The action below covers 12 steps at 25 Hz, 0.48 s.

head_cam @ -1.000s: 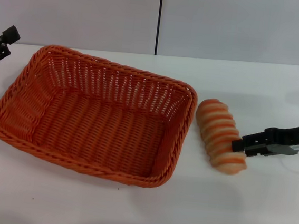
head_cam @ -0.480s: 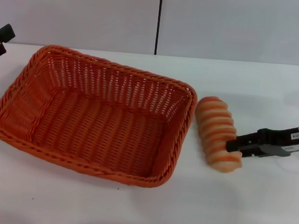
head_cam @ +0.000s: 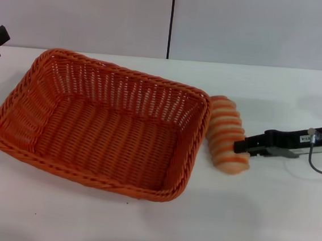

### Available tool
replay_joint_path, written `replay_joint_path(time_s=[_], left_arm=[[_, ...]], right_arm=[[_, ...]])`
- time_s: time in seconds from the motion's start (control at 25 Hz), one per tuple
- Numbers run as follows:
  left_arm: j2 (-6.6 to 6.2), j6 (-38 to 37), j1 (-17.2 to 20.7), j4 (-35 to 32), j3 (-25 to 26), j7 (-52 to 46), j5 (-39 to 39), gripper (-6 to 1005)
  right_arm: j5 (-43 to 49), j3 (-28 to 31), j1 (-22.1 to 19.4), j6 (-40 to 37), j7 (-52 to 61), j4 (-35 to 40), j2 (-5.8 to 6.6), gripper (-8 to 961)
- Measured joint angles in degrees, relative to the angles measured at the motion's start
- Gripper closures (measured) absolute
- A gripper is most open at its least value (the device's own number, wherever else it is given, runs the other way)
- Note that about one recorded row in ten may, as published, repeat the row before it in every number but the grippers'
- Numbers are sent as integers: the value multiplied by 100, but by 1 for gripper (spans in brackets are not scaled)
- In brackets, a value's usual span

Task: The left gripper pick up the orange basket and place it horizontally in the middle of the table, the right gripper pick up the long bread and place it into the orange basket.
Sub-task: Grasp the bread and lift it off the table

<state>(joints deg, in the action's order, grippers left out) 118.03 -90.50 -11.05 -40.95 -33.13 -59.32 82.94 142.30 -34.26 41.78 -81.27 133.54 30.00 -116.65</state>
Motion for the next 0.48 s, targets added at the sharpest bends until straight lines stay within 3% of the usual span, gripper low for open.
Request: replay_joint_path(time_s=[0.28, 0.48], left_arm=[[4, -17, 64, 15, 38, -51, -79, 322], [1, -126, 81, 114, 85, -56, -221, 322]], right_arm=[[-572, 26, -185, -12, -243, 224, -24, 591], [-1393, 63, -704, -457, -163, 1002, -88, 667]])
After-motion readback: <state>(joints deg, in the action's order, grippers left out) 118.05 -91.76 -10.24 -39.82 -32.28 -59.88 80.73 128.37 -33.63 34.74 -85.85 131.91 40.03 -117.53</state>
